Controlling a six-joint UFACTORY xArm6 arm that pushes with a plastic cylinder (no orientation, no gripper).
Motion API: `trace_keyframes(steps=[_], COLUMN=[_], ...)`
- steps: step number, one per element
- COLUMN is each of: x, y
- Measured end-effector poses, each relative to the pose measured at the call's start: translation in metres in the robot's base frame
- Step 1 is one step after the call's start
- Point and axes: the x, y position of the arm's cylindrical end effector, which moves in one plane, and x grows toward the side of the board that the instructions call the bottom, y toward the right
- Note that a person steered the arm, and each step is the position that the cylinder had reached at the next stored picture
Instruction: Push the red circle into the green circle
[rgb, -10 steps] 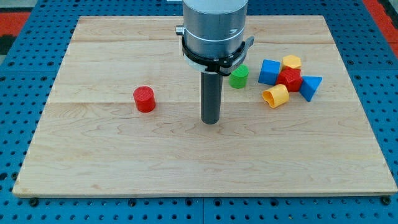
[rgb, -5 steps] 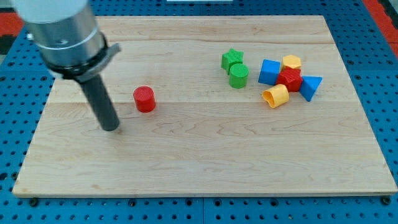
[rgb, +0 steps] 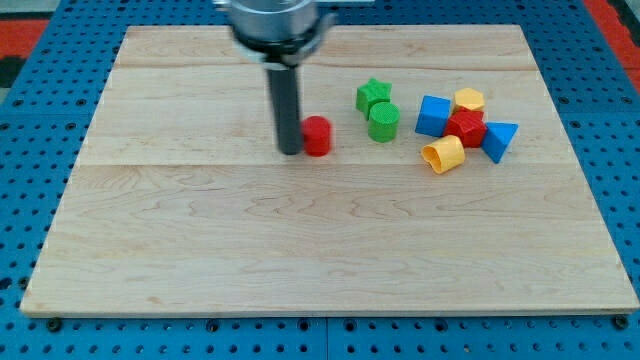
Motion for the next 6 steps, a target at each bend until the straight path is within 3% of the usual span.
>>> trace_keyframes(steps=[1, 2, 4, 6], x=[-0.001, -0.019, -0.03, -0.03], y=[0.045, 0.023, 0.113, 0.152])
